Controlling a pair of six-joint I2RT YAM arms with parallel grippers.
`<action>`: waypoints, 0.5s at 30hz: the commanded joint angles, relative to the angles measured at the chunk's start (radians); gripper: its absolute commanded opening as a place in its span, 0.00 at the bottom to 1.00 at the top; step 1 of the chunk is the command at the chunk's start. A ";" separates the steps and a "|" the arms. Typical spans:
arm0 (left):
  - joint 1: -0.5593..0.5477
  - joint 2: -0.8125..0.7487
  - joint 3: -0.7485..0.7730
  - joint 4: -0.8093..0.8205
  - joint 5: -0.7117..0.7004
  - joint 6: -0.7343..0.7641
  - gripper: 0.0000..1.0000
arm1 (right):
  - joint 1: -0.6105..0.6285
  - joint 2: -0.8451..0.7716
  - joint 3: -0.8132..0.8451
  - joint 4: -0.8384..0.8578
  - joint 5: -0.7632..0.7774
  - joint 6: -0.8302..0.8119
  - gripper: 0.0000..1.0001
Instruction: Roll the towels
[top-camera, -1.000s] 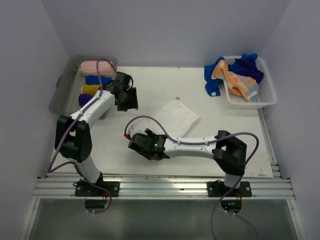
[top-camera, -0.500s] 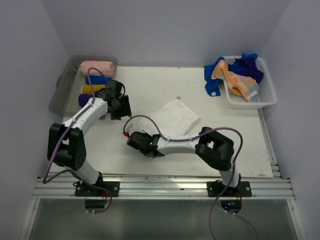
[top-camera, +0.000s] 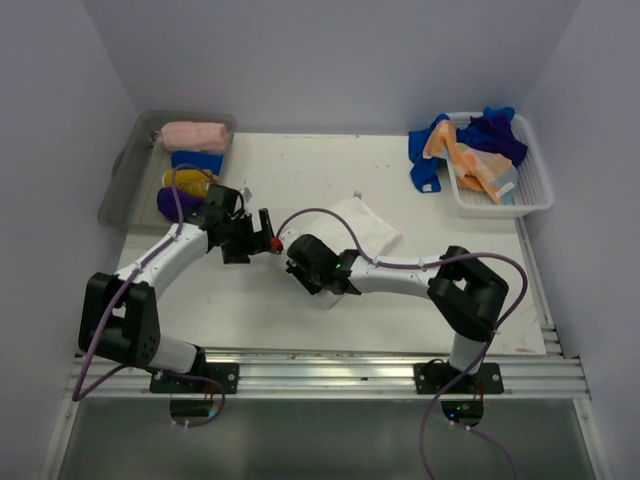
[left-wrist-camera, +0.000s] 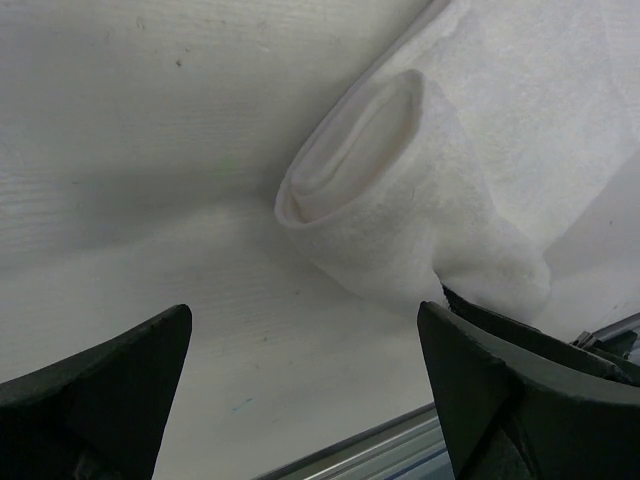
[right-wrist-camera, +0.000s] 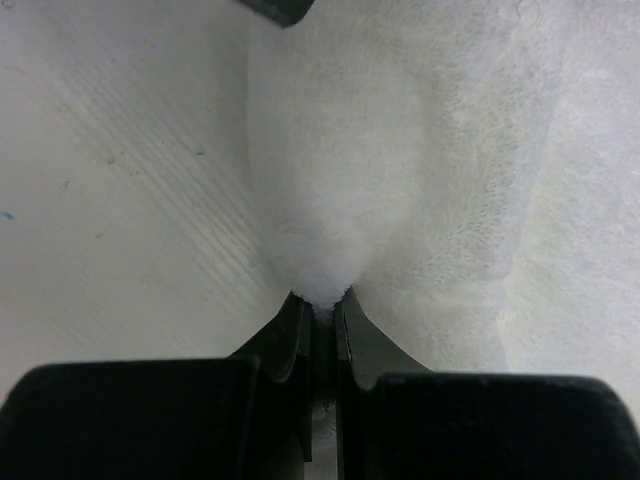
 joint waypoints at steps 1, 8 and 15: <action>-0.007 -0.017 -0.058 0.108 0.115 -0.037 1.00 | -0.018 -0.052 -0.021 0.055 -0.129 0.047 0.00; -0.054 0.002 -0.188 0.369 0.138 -0.197 0.98 | -0.043 -0.075 -0.041 0.067 -0.165 0.079 0.00; -0.091 0.046 -0.244 0.491 0.109 -0.278 0.94 | -0.051 -0.115 -0.061 0.070 -0.182 0.099 0.00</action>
